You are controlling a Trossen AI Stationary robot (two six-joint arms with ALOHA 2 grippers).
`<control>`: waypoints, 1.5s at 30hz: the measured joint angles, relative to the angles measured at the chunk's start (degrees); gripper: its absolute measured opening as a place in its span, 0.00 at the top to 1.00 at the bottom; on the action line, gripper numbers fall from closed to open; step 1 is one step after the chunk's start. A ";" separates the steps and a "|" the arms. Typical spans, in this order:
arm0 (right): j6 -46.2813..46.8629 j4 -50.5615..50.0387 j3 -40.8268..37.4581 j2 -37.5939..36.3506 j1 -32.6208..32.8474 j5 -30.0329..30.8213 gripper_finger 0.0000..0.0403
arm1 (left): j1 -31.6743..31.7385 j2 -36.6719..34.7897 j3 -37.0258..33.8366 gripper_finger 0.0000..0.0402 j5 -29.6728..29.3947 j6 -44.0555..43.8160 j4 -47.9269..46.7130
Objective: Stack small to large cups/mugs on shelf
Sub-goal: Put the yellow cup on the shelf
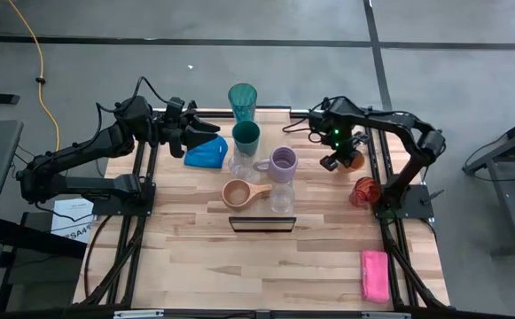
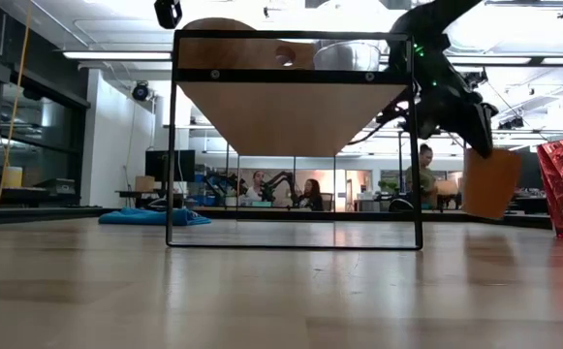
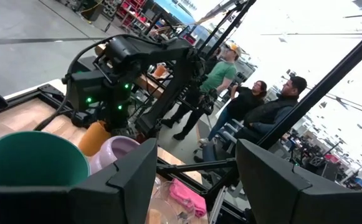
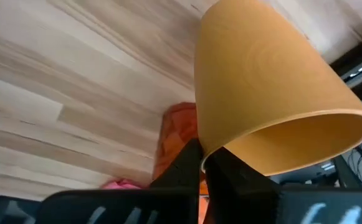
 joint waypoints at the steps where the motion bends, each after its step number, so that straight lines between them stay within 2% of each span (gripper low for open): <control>1: -0.09 0.01 -0.48 -0.26 -0.44 0.29 1.00 | 0.00 0.00 0.00 0.49 0.00 0.00 0.00; 12: 0.09 2.86 -3.54 -0.77 -7.82 2.00 1.00 | 0.00 0.00 0.00 0.49 0.00 -0.02 0.02; 18: 0.83 6.50 -3.54 -0.77 -8.26 -0.82 1.00 | 0.00 0.00 0.00 0.49 0.00 -0.02 0.02; 31: 1.15 8.09 -3.54 -0.80 -8.28 -0.73 0.99 | 0.00 0.00 0.00 0.49 0.00 -0.02 0.02; 34: 1.00 8.84 -3.54 -0.80 -8.28 -0.70 0.93 | 0.00 0.00 0.00 0.49 0.00 -0.04 0.02; 38: 0.62 8.53 -3.54 -0.80 -8.28 -0.56 0.79 | 0.00 0.00 0.00 0.49 0.00 -0.04 0.02; 45: -0.42 8.47 -3.53 -0.80 -8.28 3.40 0.62 | 0.00 0.00 0.00 0.49 0.00 -0.04 0.02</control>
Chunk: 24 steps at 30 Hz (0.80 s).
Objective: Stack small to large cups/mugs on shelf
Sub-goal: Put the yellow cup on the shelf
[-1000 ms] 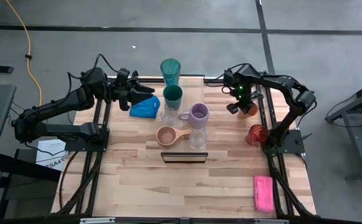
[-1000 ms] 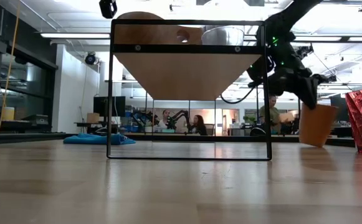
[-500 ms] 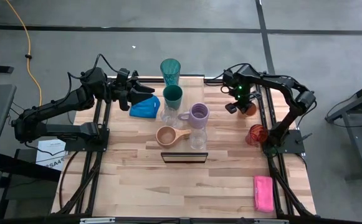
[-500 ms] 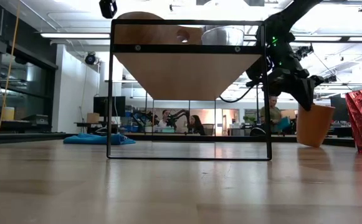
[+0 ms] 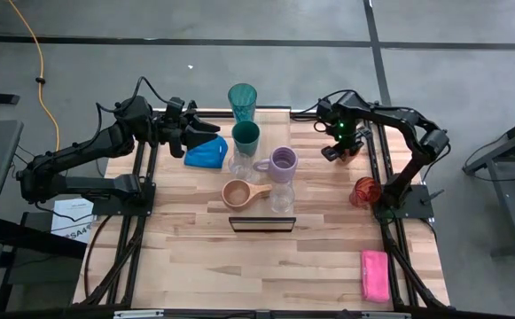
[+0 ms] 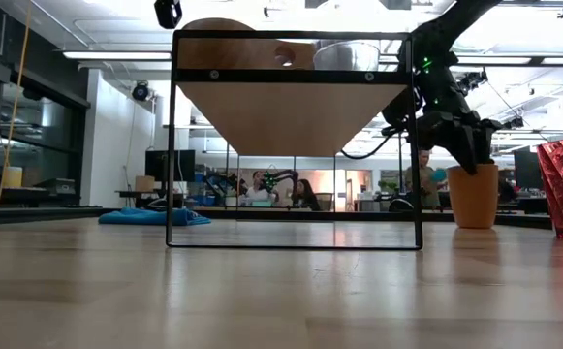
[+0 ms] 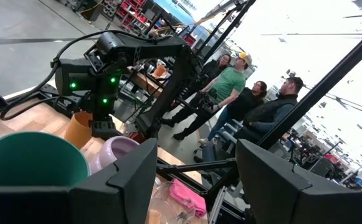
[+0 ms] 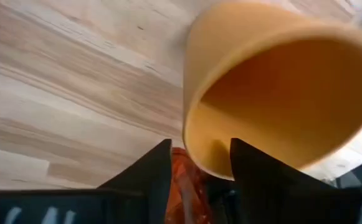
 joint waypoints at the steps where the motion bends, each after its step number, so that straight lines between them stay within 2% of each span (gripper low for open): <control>1: -0.12 0.02 0.01 0.00 0.00 0.13 0.60 | 0.01 0.00 0.00 0.49 0.00 0.00 0.00; 7: -2.69 -0.44 0.73 -0.15 0.00 1.62 0.56 | 0.00 0.00 0.00 0.49 0.00 0.00 0.00; 16: -7.66 -6.00 9.67 -1.25 -0.01 3.54 0.56 | 0.00 0.00 0.00 0.49 0.00 0.00 0.00; 20: -6.95 -6.48 10.24 -6.02 -0.65 5.03 0.56 | 0.01 0.00 0.00 0.49 0.00 0.00 -0.01; 24: -4.21 -4.31 4.94 -13.29 -4.67 7.09 0.56 | 0.02 0.00 0.00 0.49 0.00 0.00 -0.02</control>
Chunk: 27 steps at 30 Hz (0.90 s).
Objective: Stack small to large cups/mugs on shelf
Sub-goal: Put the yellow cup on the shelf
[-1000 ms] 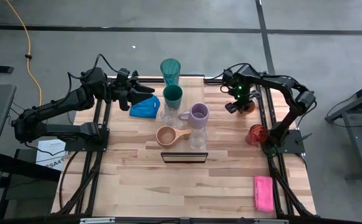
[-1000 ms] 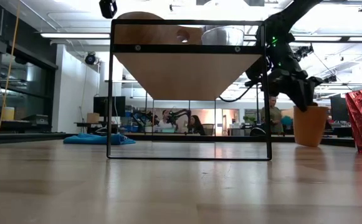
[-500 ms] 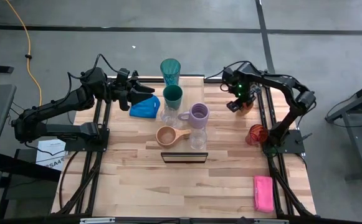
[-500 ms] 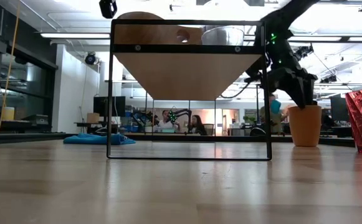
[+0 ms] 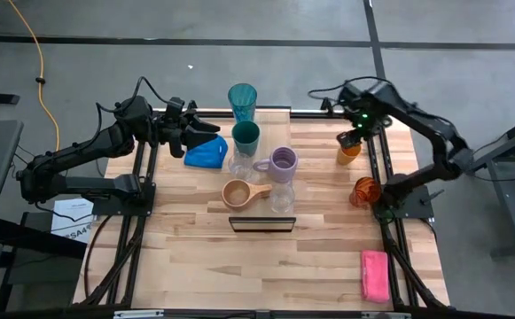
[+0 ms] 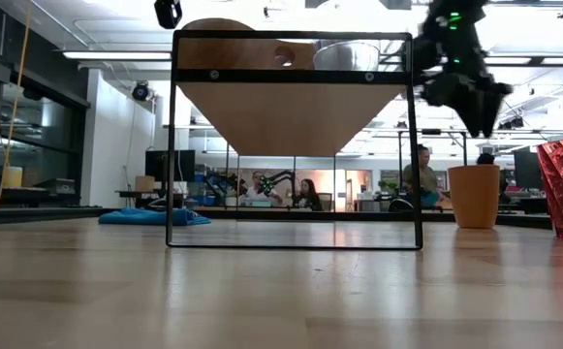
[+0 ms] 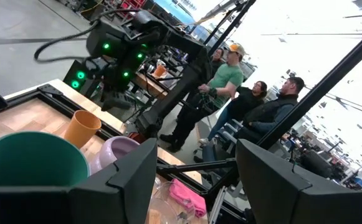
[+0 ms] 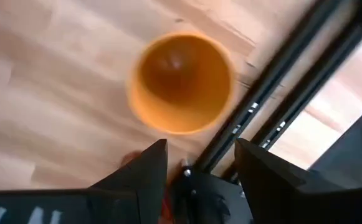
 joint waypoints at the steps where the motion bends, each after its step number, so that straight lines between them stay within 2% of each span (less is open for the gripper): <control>1: 0.88 1.72 -1.89 -1.71 -1.57 -0.32 0.56 | 0.00 0.00 0.00 0.49 0.00 0.00 0.00; 6: 4.98 13.49 -9.99 -6.96 -8.73 -3.95 0.56 | -0.02 0.00 0.00 0.49 0.00 -0.15 0.00; 10: 7.11 19.08 -12.92 -7.36 -10.37 -4.50 0.56 | -0.01 0.00 0.00 0.49 0.00 -0.42 0.00; 27: 7.53 18.54 -13.55 0.50 -8.92 -0.40 0.57 | 0.00 -0.02 0.00 0.49 -0.02 -0.42 0.00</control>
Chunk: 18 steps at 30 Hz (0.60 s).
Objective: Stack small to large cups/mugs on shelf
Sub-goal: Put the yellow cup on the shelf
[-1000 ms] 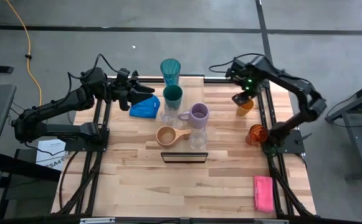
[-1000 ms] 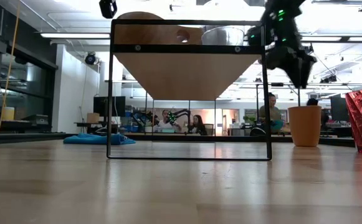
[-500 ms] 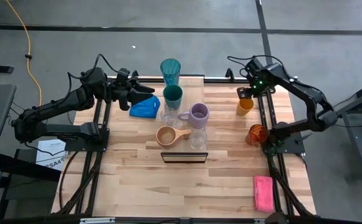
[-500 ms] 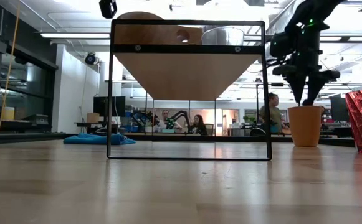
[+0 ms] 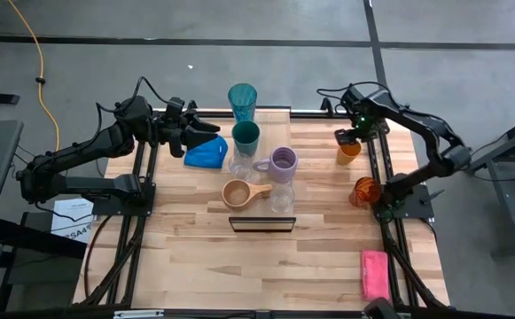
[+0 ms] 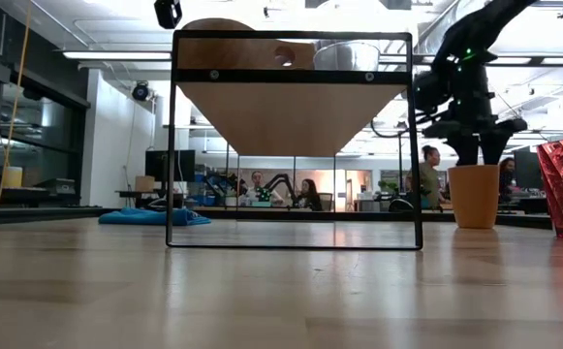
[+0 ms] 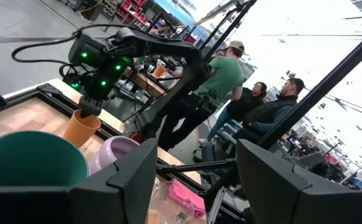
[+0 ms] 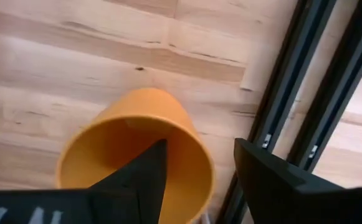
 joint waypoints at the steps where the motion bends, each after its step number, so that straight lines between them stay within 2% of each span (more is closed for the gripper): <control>1: -0.01 0.27 0.00 0.44 0.00 0.05 0.57 | 0.00 0.00 0.00 0.49 0.00 0.00 0.02; 12: -1.64 2.35 0.00 4.67 0.00 0.45 0.70 | -0.02 0.00 0.00 0.49 0.00 0.00 0.02; 15: -2.40 1.93 0.00 5.14 0.00 1.16 0.79 | -0.02 0.00 0.00 0.49 0.00 0.00 0.01; 18: -3.88 1.02 0.00 5.21 0.00 1.30 0.91 | 0.00 0.00 0.00 0.49 0.00 0.00 0.02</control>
